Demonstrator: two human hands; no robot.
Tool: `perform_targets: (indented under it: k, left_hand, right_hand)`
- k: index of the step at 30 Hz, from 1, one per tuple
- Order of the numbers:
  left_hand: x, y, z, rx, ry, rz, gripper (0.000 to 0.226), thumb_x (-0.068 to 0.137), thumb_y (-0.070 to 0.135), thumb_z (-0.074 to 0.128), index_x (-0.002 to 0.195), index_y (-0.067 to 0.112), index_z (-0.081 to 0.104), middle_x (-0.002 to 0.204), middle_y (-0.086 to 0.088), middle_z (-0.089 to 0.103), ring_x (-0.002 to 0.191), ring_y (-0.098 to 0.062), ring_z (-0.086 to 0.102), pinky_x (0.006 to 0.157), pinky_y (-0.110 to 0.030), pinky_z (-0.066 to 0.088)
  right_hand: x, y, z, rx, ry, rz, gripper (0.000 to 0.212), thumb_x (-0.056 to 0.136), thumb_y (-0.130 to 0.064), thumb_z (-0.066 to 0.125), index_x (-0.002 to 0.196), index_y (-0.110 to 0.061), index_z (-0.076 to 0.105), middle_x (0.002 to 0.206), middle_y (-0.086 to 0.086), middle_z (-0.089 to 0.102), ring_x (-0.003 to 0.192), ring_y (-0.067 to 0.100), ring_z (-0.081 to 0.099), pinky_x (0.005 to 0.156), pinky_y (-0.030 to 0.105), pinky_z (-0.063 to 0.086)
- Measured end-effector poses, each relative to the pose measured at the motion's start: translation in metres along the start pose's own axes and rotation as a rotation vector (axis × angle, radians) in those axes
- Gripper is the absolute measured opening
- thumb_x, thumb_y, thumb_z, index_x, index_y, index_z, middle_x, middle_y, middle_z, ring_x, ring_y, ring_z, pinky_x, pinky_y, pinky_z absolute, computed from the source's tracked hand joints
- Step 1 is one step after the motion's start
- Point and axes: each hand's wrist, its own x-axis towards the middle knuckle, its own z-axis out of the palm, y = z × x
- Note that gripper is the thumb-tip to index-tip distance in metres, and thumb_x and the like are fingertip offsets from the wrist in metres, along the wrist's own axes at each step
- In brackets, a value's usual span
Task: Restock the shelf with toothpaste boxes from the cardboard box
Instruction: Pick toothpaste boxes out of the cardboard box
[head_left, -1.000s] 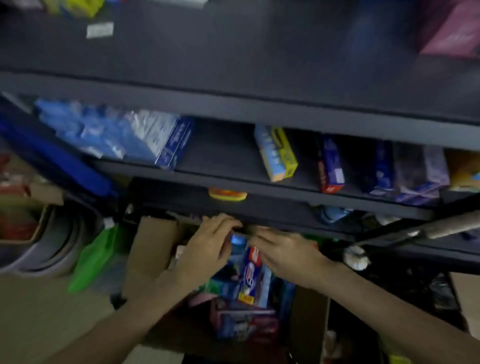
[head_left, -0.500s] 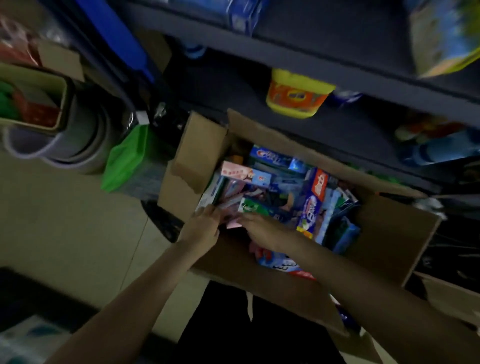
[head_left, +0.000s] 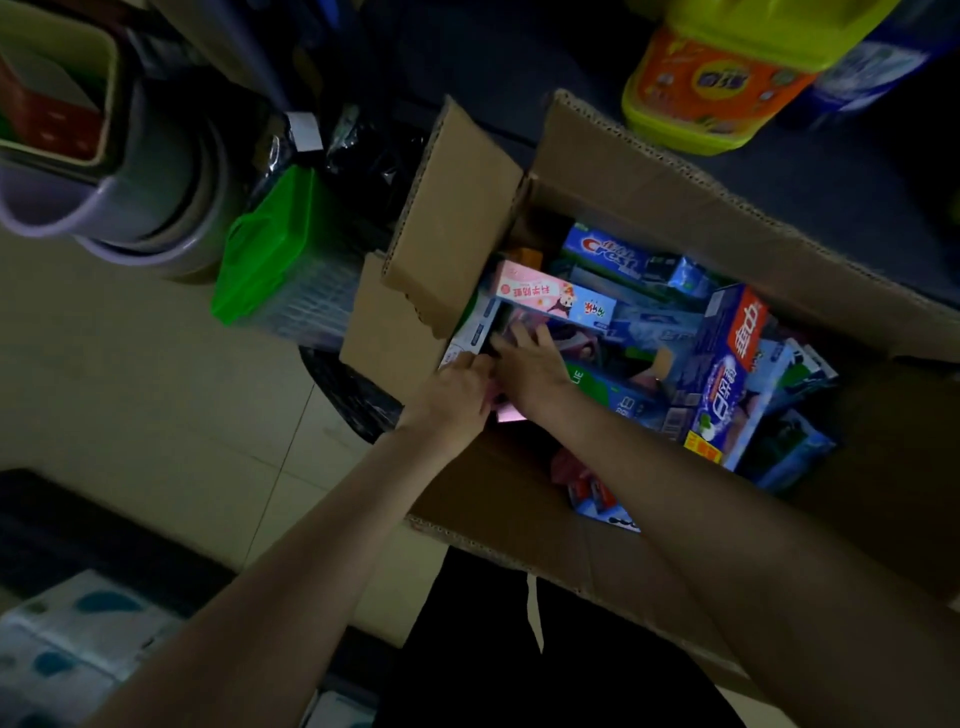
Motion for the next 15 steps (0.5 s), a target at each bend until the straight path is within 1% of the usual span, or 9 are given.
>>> perform_targets:
  k: [2, 4, 6, 9, 10, 12, 14, 15]
  left_hand:
    - [-0.002, -0.001, -0.001, -0.006, -0.016, 0.003, 0.034, 0.095, 0.014, 0.041, 0.129, 0.007, 0.043, 0.127, -0.012, 0.050, 0.111, -0.024, 0.053, 0.088, -0.028, 0.042]
    - [-0.004, -0.005, -0.002, -0.012, -0.029, 0.011, 0.036, 0.094, 0.013, 0.043, 0.130, 0.009, 0.043, 0.129, -0.010, 0.049, 0.113, -0.024, 0.053, 0.088, -0.028, 0.042]
    - [-0.004, -0.008, -0.004, -0.015, -0.023, 0.024, 0.039, 0.092, 0.012, 0.048, 0.130, 0.011, 0.043, 0.130, -0.009, 0.049, 0.115, -0.024, 0.052, 0.091, -0.029, 0.043]
    - [-0.004, -0.006, -0.008, 0.011, -0.023, 0.053, 0.041, 0.090, 0.014, 0.051, 0.130, 0.012, 0.043, 0.131, -0.008, 0.047, 0.118, -0.023, 0.049, 0.093, -0.030, 0.043]
    - [-0.003, -0.005, -0.009, 0.025, -0.033, 0.055, 0.042, 0.090, 0.017, 0.053, 0.131, 0.012, 0.042, 0.132, -0.008, 0.047, 0.119, -0.024, 0.048, 0.094, -0.031, 0.042]
    - [-0.004, 0.000, -0.013, 0.025, -0.078, 0.030, 0.049, 0.088, 0.022, 0.057, 0.133, 0.013, 0.038, 0.130, -0.010, 0.048, 0.118, -0.026, 0.046, 0.096, -0.036, 0.044]
    - [-0.009, 0.006, -0.019, -0.071, -0.115, -0.020, 0.058, 0.085, 0.025, 0.061, 0.135, 0.014, 0.034, 0.129, -0.011, 0.049, 0.117, -0.027, 0.047, 0.097, -0.040, 0.044]
    - [-0.012, 0.010, -0.024, -0.154, -0.124, -0.042, 0.061, 0.085, 0.025, 0.062, 0.137, 0.014, 0.033, 0.128, -0.011, 0.049, 0.117, -0.027, 0.048, 0.096, -0.040, 0.045]
  right_hand:
    - [0.000, -0.003, 0.001, -0.027, -0.008, 0.003, 0.083, 0.080, -0.049, 0.065, 0.147, -0.024, 0.024, 0.154, 0.000, 0.018, 0.143, 0.031, 0.009, 0.115, 0.046, 0.012]
    - [-0.003, -0.005, 0.001, 0.012, 0.052, 0.018, 0.075, 0.085, -0.040, 0.062, 0.147, -0.023, 0.024, 0.153, 0.000, 0.020, 0.142, 0.030, 0.010, 0.114, 0.045, 0.013]
    - [-0.010, -0.002, 0.001, 0.100, 0.117, 0.018, 0.065, 0.088, -0.030, 0.059, 0.145, -0.022, 0.029, 0.151, 0.002, 0.026, 0.140, 0.028, 0.016, 0.112, 0.044, 0.016]
    - [-0.025, 0.007, -0.001, 0.157, 0.174, -0.020, 0.059, 0.081, -0.032, 0.067, 0.134, -0.025, 0.043, 0.140, 0.002, 0.045, 0.128, 0.024, 0.034, 0.100, 0.040, 0.025]
    - [-0.032, 0.013, -0.003, 0.164, 0.192, -0.009, 0.055, 0.081, -0.031, 0.066, 0.131, -0.024, 0.045, 0.136, 0.002, 0.049, 0.125, 0.024, 0.037, 0.097, 0.039, 0.026]
    - [-0.047, 0.028, -0.012, 0.212, 0.196, 0.050, 0.053, 0.084, -0.021, 0.061, 0.133, -0.019, 0.042, 0.133, 0.006, 0.051, 0.125, 0.025, 0.040, 0.098, 0.037, 0.027]
    - [-0.066, 0.043, -0.027, 0.336, 0.200, 0.109, 0.052, 0.085, -0.009, 0.055, 0.134, -0.016, 0.039, 0.130, 0.011, 0.052, 0.123, 0.029, 0.043, 0.097, 0.036, 0.031]
    - [-0.075, 0.051, -0.035, 0.424, 0.218, 0.125, 0.048, 0.085, -0.009, 0.056, 0.131, -0.015, 0.041, 0.128, 0.013, 0.053, 0.119, 0.030, 0.046, 0.094, 0.034, 0.033]
